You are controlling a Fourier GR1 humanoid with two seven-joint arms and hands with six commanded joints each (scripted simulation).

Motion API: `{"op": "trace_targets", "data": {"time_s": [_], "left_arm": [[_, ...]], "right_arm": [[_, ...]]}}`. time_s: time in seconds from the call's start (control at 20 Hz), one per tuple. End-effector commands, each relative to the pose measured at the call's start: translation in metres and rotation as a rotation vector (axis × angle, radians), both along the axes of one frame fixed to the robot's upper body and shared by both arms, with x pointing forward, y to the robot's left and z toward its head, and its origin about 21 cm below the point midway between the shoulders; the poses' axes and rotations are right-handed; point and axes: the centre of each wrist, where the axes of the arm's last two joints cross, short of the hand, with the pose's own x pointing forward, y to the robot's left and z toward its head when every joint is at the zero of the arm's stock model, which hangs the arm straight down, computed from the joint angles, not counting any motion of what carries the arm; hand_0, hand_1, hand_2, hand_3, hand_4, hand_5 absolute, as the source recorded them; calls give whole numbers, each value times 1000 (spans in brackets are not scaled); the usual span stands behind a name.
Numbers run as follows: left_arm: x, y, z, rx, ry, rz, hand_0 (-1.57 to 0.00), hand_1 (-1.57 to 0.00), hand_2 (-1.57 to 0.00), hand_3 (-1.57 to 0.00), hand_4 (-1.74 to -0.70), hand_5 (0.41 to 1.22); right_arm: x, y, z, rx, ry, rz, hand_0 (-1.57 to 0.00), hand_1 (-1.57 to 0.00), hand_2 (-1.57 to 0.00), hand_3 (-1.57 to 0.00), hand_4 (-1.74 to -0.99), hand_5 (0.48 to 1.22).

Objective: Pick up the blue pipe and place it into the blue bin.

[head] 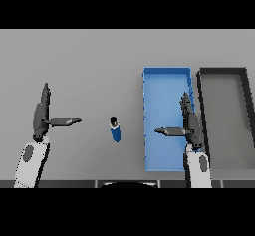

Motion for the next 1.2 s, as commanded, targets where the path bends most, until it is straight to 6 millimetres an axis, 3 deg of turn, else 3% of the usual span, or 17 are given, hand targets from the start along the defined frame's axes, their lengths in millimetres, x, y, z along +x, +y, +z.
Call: {"op": "trace_targets", "data": {"time_s": [0.0,0.25,0.35,0.55,0.75,0.95,1.15], "left_arm": [[-1,0,0,0,-7,-1,1,1,1,1,-1074,591],[-9,-2,-2,4,-9,-5,1,1,1,1,-1074,591],[-15,16,10,116,-1,-273,1,1,1,1,-1073,590],[-17,30,18,154,28,-403,1,1,1,1,-1078,591],[-19,26,19,138,36,-460,1,1,1,1,-1086,605],[-34,13,18,127,54,-644,1,1,1,1,-1102,554],[-46,-21,14,101,93,-769,1,1,1,1,-1158,497]], "right_arm": [[-1,0,0,0,-2,-1,1,1,1,1,-1225,617],[-11,-2,-3,-3,-10,0,1,1,1,1,-1225,617],[-24,-10,2,-154,-83,97,1,1,1,1,-1224,618],[-37,-11,10,-249,-88,138,1,1,1,1,-1215,618],[-34,-10,12,-282,-58,120,1,1,1,1,-1185,597],[-34,-10,14,-277,-94,153,1,1,1,1,-1198,607],[-31,-9,15,-290,-89,150,1,1,1,1,-1208,612]]}}
